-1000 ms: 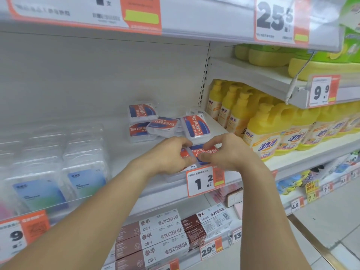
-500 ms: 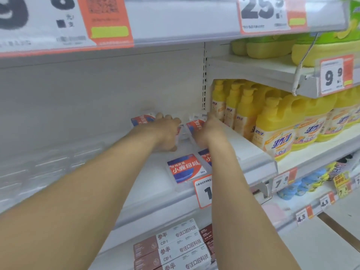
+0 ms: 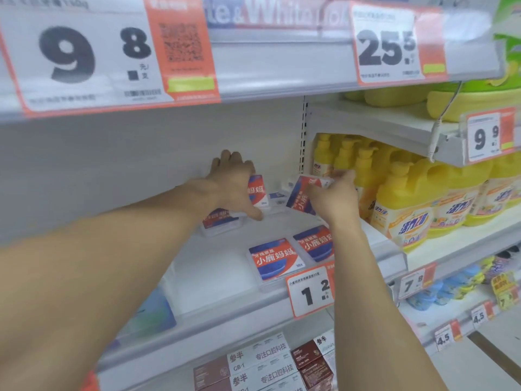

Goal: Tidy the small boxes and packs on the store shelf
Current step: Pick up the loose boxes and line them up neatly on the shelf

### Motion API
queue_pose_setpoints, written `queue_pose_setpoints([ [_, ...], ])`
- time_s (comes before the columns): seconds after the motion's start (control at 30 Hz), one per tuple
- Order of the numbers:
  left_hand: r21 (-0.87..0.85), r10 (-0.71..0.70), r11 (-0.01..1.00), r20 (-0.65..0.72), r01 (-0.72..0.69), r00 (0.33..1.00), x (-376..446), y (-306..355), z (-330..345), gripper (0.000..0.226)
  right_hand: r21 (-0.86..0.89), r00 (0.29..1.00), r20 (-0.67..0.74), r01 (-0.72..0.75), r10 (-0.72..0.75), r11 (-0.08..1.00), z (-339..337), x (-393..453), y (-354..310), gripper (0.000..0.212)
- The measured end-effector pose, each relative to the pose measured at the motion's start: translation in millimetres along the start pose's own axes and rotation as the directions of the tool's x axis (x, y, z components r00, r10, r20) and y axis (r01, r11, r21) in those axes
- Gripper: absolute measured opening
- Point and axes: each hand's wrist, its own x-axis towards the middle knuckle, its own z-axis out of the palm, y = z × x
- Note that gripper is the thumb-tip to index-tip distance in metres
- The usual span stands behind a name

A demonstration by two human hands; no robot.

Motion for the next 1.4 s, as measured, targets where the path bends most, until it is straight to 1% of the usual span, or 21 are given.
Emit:
queue_pose_setpoints([
  [0.03, -0.086, 0.024, 0.996, -0.049, -0.028, 0.999, -2.8, 1.7, -3.5, 0.095, -0.024, 1.000, 0.008, 0.021, -0.020, 1.000, -3.5, -0.1, 1.6, 0.052],
  [0.1, -0.261, 0.066, 0.962, -0.064, -0.080, 0.996, -9.6, 7.1, -8.7, 0.096, -0.067, 0.998, 0.023, 0.053, -0.051, 0.996, -11.2, -0.9, 5.1, 0.046],
  [0.17, -0.331, 0.103, 0.938, -0.015, -0.102, 0.995, -16.4, 13.5, -9.1, 0.094, -0.095, 0.997, 0.015, 0.071, -0.070, 0.993, -18.9, -1.2, 7.7, 0.040],
  [0.23, -0.378, 0.119, 0.921, 0.029, -0.099, 0.993, -20.8, 15.4, -3.8, 0.090, -0.133, 0.997, -0.015, 0.079, -0.082, 0.988, -25.7, -0.8, 8.7, 0.039],
  [0.33, -0.467, 0.086, 0.884, 0.094, -0.032, 0.992, -22.5, 11.2, 6.3, 0.079, -0.121, 0.995, -0.072, 0.055, -0.064, 0.991, -29.7, -2.3, 10.2, 0.042],
  [0.43, -0.525, 0.038, 0.846, 0.225, 0.089, 0.974, -23.0, 7.3, 7.1, 0.069, -0.053, 0.995, -0.091, 0.041, -0.045, 0.998, -30.4, -3.6, 11.9, 0.039],
  [0.5, -0.557, 0.039, 0.818, 0.304, 0.144, 0.952, -23.4, 7.8, 8.4, 0.065, -0.039, 0.997, -0.064, 0.033, -0.036, 0.999, -31.8, -2.8, 11.4, 0.039],
  [0.57, -0.582, 0.045, 0.801, 0.295, 0.143, 0.954, -23.0, 9.5, 14.6, 0.063, -0.059, 0.999, -0.026, 0.025, -0.027, 0.998, -30.8, -2.9, 12.8, 0.038],
  [0.67, -0.539, -0.003, 0.834, 0.206, 0.116, 0.979, -21.8, 8.4, 25.3, 0.061, -0.059, 0.997, -0.051, 0.057, -0.060, 0.997, -23.6, -6.9, 14.1, 0.035],
  [0.73, -0.482, -0.013, 0.870, 0.199, 0.109, 0.980, -22.6, 6.1, 28.2, 0.059, -0.078, 0.998, -0.026, 0.048, -0.050, 0.996, -18.9, -6.8, 13.4, 0.033],
  [0.83, -0.396, 0.018, 0.914, 0.262, 0.091, 0.965, -24.0, 4.7, 25.4, 0.059, -0.176, 0.994, 0.096, -0.042, 0.060, 0.983, -17.9, -2.9, 10.8, 0.032],
  [0.93, -0.318, 0.049, 0.945, 0.351, 0.070, 0.935, -22.0, 4.0, 19.5, 0.061, -0.258, 0.974, 0.156, -0.118, 0.162, 0.959, -19.5, 0.6, 6.8, 0.033],
  [1.03, -0.352, 0.054, 0.929, 0.444, 0.118, 0.894, -18.3, 5.8, 17.9, 0.056, -0.323, 0.950, 0.168, -0.199, 0.263, 0.925, -18.9, 4.2, 4.6, 0.037],
  [1.1, -0.385, 0.066, 0.912, 0.480, 0.142, 0.875, -15.9, 9.6, 22.4, 0.056, -0.365, 0.940, 0.170, -0.218, 0.295, 0.905, -14.0, 6.1, 5.0, 0.038],
  [1.17, -0.376, 0.074, 0.916, 0.502, 0.140, 0.862, -13.3, 11.9, 26.8, 0.058, -0.391, 0.933, 0.189, -0.217, 0.308, 0.895, -6.2, 6.1, 4.8, 0.038],
  [1.27, -0.289, 0.059, 0.951, 0.518, 0.109, 0.853, -10.6, 8.6, 27.2, 0.063, -0.472, 0.931, 0.215, -0.167, 0.296, 0.866, 1.3, 8.0, 3.6, 0.038],
  [1.33, -0.222, 0.054, 0.973, 0.480, 0.061, 0.876, -10.2, 5.0, 23.7, 0.062, -0.505, 0.920, 0.237, -0.157, 0.311, 0.849, -0.5, 8.0, 1.4, 0.042],
  [1.4, -0.220, 0.073, 0.975, 0.416, 0.022, 0.907, -10.3, 2.6, 21.7, 0.056, -0.512, 0.909, 0.298, -0.106, 0.292, 0.853, -3.7, 7.8, 0.4, 0.048],
])
